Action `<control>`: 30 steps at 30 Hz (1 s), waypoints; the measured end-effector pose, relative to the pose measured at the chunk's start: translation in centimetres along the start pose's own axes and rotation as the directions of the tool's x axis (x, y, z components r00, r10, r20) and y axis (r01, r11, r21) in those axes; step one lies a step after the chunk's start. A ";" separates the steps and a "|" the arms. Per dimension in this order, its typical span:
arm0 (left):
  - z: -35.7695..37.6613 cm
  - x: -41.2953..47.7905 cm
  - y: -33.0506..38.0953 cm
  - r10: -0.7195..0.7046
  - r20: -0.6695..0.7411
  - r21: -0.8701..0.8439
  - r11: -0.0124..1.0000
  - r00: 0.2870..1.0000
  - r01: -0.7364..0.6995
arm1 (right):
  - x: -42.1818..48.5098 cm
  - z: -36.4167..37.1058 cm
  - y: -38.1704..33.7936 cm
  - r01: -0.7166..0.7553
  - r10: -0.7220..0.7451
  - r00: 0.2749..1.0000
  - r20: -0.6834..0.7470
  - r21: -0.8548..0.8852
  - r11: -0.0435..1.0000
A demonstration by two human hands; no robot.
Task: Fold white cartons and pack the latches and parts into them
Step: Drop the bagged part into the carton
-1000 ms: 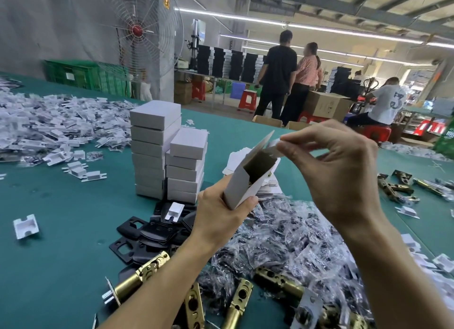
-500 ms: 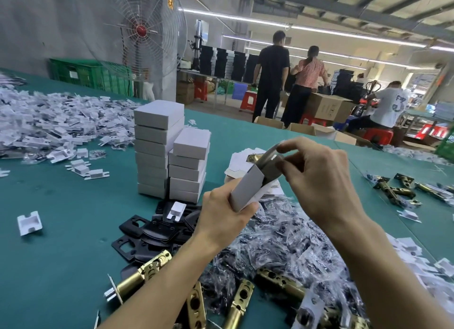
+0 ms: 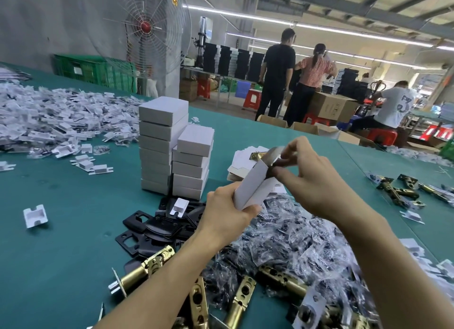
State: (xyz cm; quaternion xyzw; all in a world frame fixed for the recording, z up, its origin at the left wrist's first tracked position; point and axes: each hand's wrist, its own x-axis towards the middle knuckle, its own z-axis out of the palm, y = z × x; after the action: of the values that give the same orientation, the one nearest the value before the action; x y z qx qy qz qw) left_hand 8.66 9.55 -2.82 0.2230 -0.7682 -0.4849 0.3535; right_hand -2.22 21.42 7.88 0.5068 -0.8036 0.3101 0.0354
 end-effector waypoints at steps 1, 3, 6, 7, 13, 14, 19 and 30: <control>-0.1 0.1 0.1 -0.018 -0.014 -0.003 1.000 1.000 0.018 | -0.2 0.1 0.1 0.044 -0.044 0.994 -0.096 0.006 0.999; -0.4 0.1 0.5 -0.051 -0.054 -0.023 0.998 0.997 0.050 | -0.5 0.1 0.4 0.075 -0.064 0.958 -0.281 0.028 0.997; -1.3 0.6 1.4 -0.083 -0.138 -0.059 0.995 0.987 0.075 | -0.6 0.6 1.2 -0.017 0.029 0.948 -0.316 0.040 0.999; -1.7 0.8 1.7 -0.096 -0.161 -0.083 0.993 0.982 0.083 | -0.5 1.0 1.3 -0.065 0.065 0.971 -0.232 0.009 0.998; -4.8 2.1 2.5 -0.095 -0.311 -0.161 0.986 0.946 0.046 | 1.5 6.6 0.0 0.073 0.036 0.867 0.498 -0.198 0.977; -5.1 2.2 2.5 -0.089 -0.327 -0.161 0.986 0.941 0.037 | 2.0 7.7 -0.4 0.103 0.014 0.845 0.534 -0.188 0.977; -5.5 2.6 2.0 -0.090 -0.358 -0.154 0.987 0.929 0.037 | 3.8 12.1 -1.6 0.250 -0.090 0.824 0.559 -0.215 0.944; -5.7 2.5 1.9 -0.087 -0.322 -0.143 0.989 0.943 0.042 | 4.4 13.8 -0.4 0.309 -0.094 0.772 0.629 -0.243 0.919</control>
State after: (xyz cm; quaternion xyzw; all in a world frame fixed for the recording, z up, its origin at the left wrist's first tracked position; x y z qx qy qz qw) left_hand 11.33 5.28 1.30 0.3013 -0.6569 -0.5029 0.4742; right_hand -0.50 10.39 -1.44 0.6499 -0.7526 -0.0144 -0.1048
